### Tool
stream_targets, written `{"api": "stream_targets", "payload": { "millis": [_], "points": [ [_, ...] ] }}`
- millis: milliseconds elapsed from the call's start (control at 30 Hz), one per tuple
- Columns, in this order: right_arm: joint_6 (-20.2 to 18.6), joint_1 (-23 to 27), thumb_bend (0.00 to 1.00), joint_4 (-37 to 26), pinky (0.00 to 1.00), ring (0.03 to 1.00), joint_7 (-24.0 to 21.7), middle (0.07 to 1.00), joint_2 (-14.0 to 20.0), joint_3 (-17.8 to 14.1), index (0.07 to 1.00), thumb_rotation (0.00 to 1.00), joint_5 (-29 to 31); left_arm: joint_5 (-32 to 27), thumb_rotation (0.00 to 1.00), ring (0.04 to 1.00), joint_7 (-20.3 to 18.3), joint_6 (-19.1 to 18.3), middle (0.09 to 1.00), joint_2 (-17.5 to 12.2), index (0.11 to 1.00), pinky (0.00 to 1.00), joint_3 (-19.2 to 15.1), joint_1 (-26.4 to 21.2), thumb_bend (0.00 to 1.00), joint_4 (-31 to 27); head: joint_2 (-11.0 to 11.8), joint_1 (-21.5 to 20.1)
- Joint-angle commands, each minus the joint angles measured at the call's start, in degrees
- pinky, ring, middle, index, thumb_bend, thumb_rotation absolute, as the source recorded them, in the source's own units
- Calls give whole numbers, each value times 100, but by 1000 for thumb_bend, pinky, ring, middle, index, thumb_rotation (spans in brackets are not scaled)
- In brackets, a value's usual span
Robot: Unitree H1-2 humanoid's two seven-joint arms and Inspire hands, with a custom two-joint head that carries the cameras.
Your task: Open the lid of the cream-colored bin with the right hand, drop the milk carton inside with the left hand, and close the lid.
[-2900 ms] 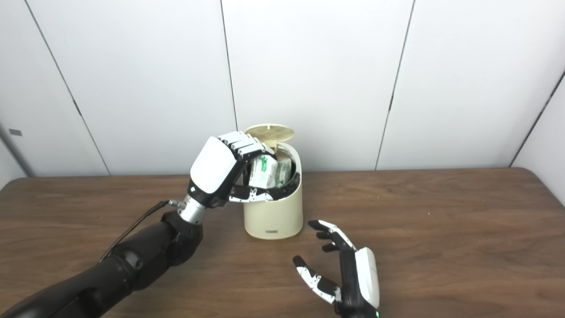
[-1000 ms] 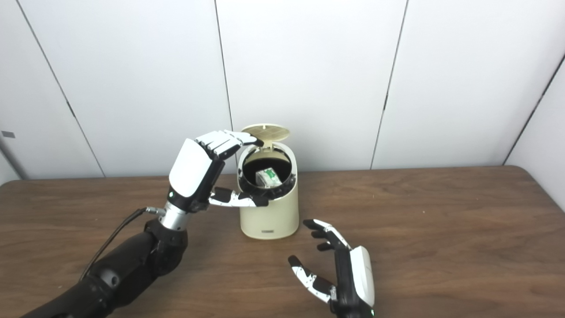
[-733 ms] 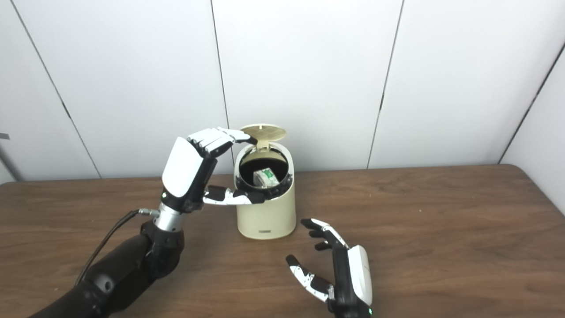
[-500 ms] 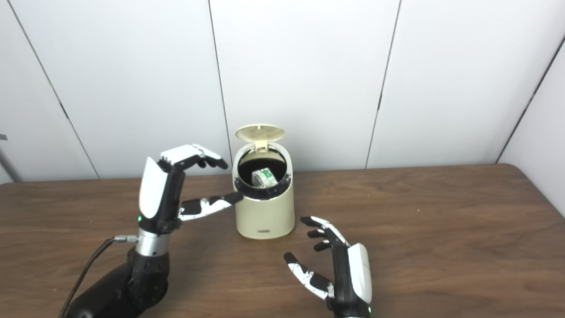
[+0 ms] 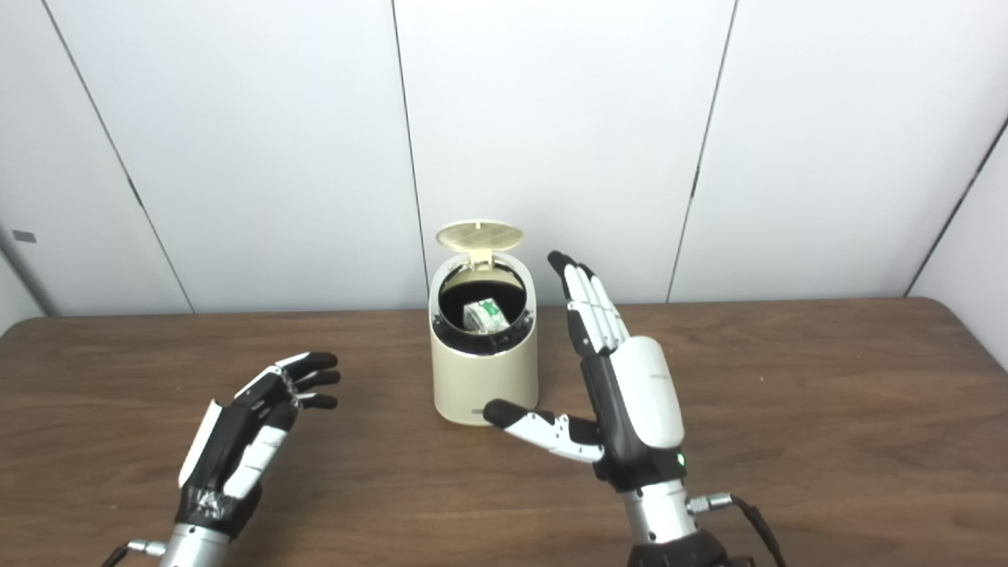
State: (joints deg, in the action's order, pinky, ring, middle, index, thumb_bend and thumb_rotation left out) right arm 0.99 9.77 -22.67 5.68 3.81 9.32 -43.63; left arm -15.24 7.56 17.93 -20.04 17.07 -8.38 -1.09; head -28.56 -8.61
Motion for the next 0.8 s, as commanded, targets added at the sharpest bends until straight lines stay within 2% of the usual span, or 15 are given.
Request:
{"api": "stream_targets", "payload": {
  "millis": [0, 67, 233, 400, 600, 767],
  "points": [
    [-78, 435, 730, -411, 913, 970, -168, 977, 78, -110, 979, 992, -102, -69, 953, 850, -353, 92, 877, 126, 864, 746, -152, 84, 749, -206, -3, 0],
    [-215, 604, 719, -538, 932, 974, -344, 975, 75, -151, 973, 948, -113, -57, 938, 865, -561, 80, 892, 237, 881, 783, -304, 239, 738, -218, -6, 1],
    [-548, 1130, 720, -762, 935, 998, -909, 973, 213, -226, 962, 924, -159, -2, 928, 891, -983, -13, 920, 455, 910, 840, -643, 629, 734, -316, -4, 14],
    [-914, 1614, 701, -790, 940, 996, -1433, 962, 316, -270, 944, 879, -418, 9, 923, 900, -1294, -36, 923, 601, 917, 849, -864, 1063, 720, -410, -2, 9],
    [-1348, 2157, 797, -620, 965, 1000, -2202, 985, 577, -207, 942, 880, -770, 125, 926, 879, -1474, 47, 903, 820, 902, 843, -1057, 1577, 677, -447, -1, 41],
    [-1509, 2611, 872, -358, 997, 1000, -2702, 966, 805, -94, 925, 910, -947, 269, 946, 917, -1620, 190, 931, 930, 929, 898, -1208, 1820, 639, -482, -12, 74]
  ]
}}
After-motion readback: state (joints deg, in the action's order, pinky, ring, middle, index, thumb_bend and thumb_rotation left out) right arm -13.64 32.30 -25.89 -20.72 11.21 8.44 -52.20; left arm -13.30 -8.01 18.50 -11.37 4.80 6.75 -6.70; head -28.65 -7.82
